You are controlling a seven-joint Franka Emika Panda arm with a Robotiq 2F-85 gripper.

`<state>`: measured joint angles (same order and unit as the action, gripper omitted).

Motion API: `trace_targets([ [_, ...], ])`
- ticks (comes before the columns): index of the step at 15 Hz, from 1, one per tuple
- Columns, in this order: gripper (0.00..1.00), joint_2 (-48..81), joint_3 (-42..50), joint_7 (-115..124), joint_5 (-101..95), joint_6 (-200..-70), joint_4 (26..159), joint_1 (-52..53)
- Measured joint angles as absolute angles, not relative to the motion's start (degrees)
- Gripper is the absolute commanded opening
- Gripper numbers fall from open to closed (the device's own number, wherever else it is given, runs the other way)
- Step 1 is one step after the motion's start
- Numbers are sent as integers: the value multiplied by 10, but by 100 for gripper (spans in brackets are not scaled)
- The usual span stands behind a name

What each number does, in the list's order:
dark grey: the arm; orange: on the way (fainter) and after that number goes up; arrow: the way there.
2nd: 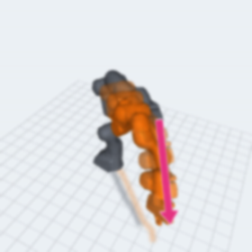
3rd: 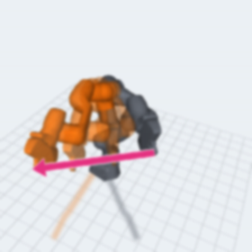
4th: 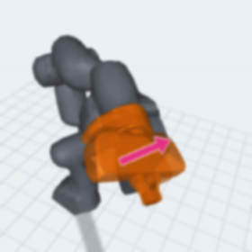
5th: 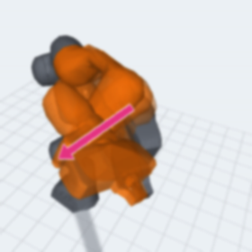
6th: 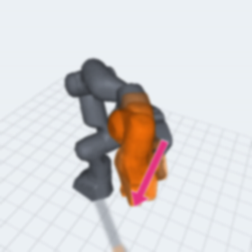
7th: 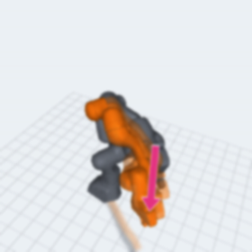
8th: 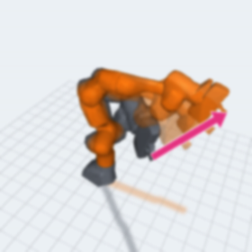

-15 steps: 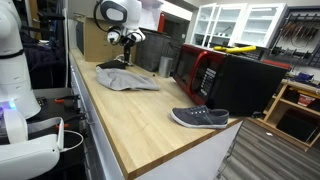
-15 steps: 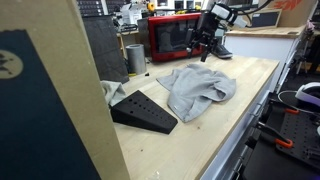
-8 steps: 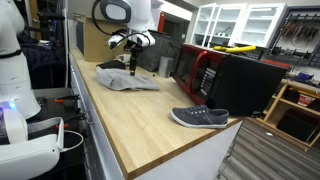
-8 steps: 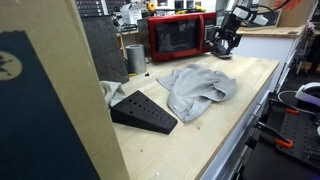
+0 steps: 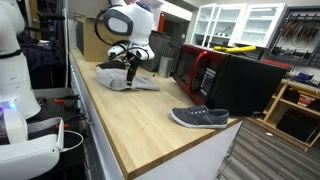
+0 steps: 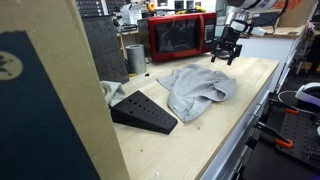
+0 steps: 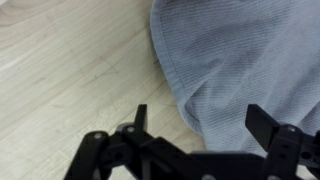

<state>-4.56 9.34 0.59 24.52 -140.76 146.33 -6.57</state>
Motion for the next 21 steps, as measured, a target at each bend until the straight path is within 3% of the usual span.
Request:
trace_targets([
  [2,100,-28,90,6,245,-1411,1460,-65],
  [3,77,-21,89,6,242,-1413,1458,-65],
  [5,68,-8,89,11,233,-1415,1453,-66],
  [11,20,14,88,14,229,-1415,1446,-70],
  [14,1,17,83,14,230,-1415,1446,-69],
  [21,1,-12,77,13,225,-1414,1446,-70],
])
